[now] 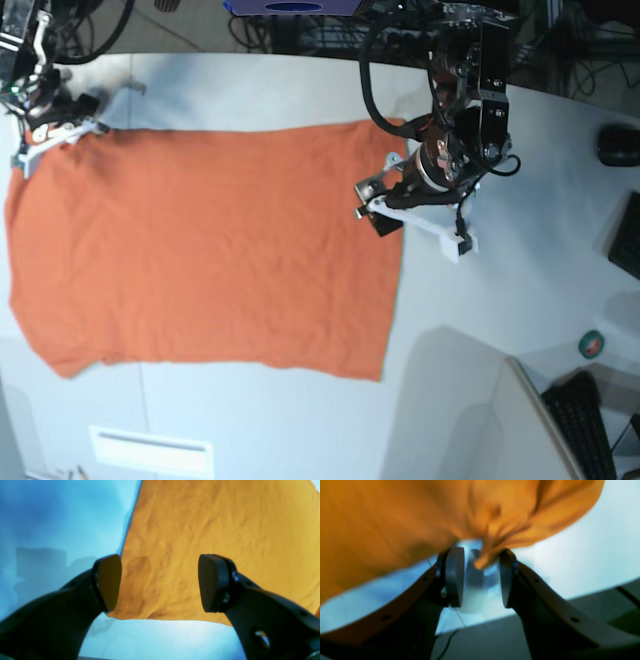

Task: Layout the t-shirt on the table in an organized manner, then fold the t-shirt properly
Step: 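Release the left gripper and regrasp the t-shirt hem corner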

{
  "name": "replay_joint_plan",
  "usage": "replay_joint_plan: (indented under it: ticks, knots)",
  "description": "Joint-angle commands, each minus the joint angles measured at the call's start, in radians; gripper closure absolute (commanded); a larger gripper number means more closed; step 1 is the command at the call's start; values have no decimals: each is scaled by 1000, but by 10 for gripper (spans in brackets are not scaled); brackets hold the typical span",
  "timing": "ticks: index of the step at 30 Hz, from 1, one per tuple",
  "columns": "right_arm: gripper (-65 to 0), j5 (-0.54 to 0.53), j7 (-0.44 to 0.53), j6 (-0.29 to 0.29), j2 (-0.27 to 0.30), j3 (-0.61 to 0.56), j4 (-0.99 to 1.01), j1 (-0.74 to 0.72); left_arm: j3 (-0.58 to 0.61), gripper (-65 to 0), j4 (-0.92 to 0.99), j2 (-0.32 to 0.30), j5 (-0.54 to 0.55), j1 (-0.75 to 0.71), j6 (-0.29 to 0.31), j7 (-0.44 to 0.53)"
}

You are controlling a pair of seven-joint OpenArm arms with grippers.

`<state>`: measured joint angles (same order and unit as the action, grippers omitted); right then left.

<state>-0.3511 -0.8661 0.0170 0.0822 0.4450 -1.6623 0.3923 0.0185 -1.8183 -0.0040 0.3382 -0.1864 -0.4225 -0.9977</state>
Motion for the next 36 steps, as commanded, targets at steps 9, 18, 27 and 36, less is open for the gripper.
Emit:
replay_joint_plan:
  ticks: [9,18,27,36]
  knots:
    - [-326,1,-15,1,20,7,-163,53,79,-456,68,3,3,26,0,23]
    - [-431,-3,-3,2,21,130,-171,35,239,-449,394,5,-6,113,-6,264]
    - [-420,-1,11,2,20,202,-118,-59,102,-248,572,-54,-1,229,-5,268]
    - [-419,-1,11,1,20,140,-37,-117,100,-248,473,-106,2,230,-6,267]
